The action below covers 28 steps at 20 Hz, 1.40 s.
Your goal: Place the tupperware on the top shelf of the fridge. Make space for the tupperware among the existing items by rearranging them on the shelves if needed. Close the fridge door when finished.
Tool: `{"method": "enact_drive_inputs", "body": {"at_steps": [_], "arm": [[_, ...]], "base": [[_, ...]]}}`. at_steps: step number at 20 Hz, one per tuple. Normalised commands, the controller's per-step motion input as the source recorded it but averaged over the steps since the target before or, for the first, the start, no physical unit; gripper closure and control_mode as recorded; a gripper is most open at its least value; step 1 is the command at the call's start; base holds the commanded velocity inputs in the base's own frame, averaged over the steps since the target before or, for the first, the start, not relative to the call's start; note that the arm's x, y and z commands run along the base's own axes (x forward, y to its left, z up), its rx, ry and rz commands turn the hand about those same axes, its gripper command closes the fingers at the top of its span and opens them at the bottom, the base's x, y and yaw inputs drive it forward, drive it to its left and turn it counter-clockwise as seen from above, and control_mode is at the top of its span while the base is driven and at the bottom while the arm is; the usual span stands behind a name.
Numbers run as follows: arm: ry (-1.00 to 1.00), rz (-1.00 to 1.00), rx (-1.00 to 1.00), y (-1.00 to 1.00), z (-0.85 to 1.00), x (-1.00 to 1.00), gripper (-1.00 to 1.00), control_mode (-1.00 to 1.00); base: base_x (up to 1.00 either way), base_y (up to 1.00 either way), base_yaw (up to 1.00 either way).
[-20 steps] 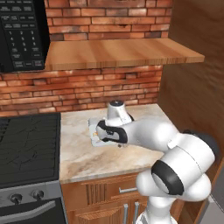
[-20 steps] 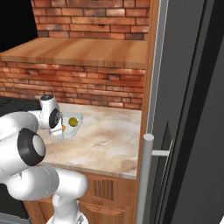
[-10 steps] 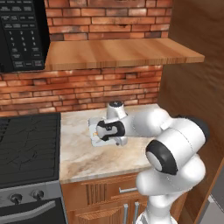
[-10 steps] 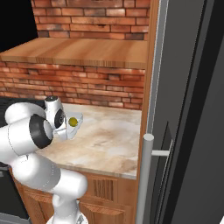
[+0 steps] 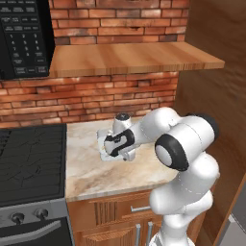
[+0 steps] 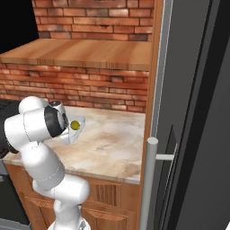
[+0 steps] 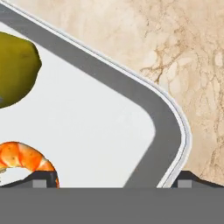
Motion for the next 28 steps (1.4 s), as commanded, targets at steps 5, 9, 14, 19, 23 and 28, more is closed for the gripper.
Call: {"method": "enact_drive_inputs", "body": {"at_steps": [5, 9, 14, 19, 23, 28], "arm": [[0.00, 0.00, 0.00, 0.10, -0.42, 0.15, 1.00, -1.00], [0.00, 0.00, 0.00, 0.04, -0.19, 0.09, 1.00, -1.00], [0.00, 0.00, 0.00, 0.00, 0.00, 0.00, 1.00, -1.00], [-0.21, -0.01, 0.00, -0.19, 0.10, -0.28, 1.00, -1.00], [-0.11, -0.07, 0.06, -0.50, 0.74, -0.63, 1.00, -1.00], [-0.02, -0.11, 0.09, -0.71, 0.98, -0.74, 1.00, -1.00]], "base": [[0.00, 0.00, 0.00], [0.00, 0.00, 0.00], [0.00, 0.00, 0.00], [0.00, 0.00, 0.00], [0.00, 0.00, 0.00], [0.00, 0.00, 0.00]]}}
